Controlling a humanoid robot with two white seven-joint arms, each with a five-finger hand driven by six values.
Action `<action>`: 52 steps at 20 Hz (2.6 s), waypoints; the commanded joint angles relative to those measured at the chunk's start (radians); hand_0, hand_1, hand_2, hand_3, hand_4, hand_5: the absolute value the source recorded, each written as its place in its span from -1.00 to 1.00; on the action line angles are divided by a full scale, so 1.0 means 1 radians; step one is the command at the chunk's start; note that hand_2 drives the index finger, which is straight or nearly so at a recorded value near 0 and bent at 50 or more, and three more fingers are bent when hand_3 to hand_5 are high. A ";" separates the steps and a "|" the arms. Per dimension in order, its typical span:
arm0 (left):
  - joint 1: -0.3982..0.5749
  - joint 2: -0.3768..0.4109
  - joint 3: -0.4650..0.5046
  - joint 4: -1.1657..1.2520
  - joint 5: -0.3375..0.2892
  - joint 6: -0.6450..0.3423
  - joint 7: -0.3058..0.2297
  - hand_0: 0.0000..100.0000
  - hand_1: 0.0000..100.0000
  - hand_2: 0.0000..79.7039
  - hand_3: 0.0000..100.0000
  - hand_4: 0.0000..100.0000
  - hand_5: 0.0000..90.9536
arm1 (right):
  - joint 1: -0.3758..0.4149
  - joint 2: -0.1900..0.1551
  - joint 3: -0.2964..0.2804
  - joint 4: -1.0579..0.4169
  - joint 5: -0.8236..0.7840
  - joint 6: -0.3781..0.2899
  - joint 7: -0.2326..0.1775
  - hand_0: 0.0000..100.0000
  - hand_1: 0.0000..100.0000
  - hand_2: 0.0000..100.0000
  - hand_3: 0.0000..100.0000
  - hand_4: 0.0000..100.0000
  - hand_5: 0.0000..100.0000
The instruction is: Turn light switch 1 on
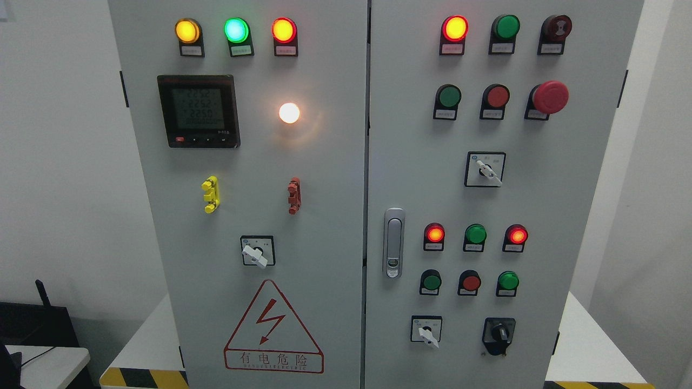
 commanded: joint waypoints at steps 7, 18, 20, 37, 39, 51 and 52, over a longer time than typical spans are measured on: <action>0.126 0.095 0.385 0.906 0.018 -0.017 -0.074 -0.62 -0.95 -1.00 -0.84 -0.62 -0.89 | 0.000 0.000 0.020 0.001 -0.026 0.000 0.001 -0.76 -0.22 -1.00 -1.00 -1.00 -1.00; 0.094 0.208 0.020 1.412 -0.006 0.207 -0.191 -0.47 -0.80 -1.00 -1.00 -1.00 -1.00 | 0.000 0.000 0.020 0.000 -0.026 0.000 0.001 -0.76 -0.22 -1.00 -1.00 -1.00 -1.00; 0.073 0.205 -0.063 1.446 -0.011 0.249 -0.187 -0.47 -0.80 -1.00 -1.00 -1.00 -1.00 | 0.000 0.000 0.020 0.001 -0.026 0.000 0.001 -0.76 -0.22 -1.00 -1.00 -1.00 -1.00; -0.056 0.155 -0.204 1.457 -0.014 0.385 -0.160 -0.55 -0.98 -1.00 -1.00 -1.00 -1.00 | 0.000 0.000 0.020 0.000 -0.026 0.000 0.001 -0.76 -0.22 -1.00 -1.00 -1.00 -1.00; -0.064 0.155 -0.204 1.458 -0.014 0.385 -0.160 -0.55 -0.98 -1.00 -1.00 -1.00 -1.00 | 0.000 0.000 0.020 0.000 -0.026 0.000 0.001 -0.76 -0.22 -1.00 -1.00 -1.00 -1.00; -0.087 0.152 -0.200 1.488 -0.011 0.385 -0.162 -0.56 -0.99 -1.00 -1.00 -1.00 -1.00 | 0.000 0.000 0.020 0.000 -0.026 0.000 0.001 -0.76 -0.22 -1.00 -1.00 -1.00 -1.00; -0.087 0.152 -0.200 1.488 -0.011 0.383 -0.162 -0.56 -0.99 -1.00 -1.00 -1.00 -1.00 | 0.000 0.000 0.020 0.000 -0.026 0.000 0.001 -0.76 -0.22 -1.00 -1.00 -1.00 -1.00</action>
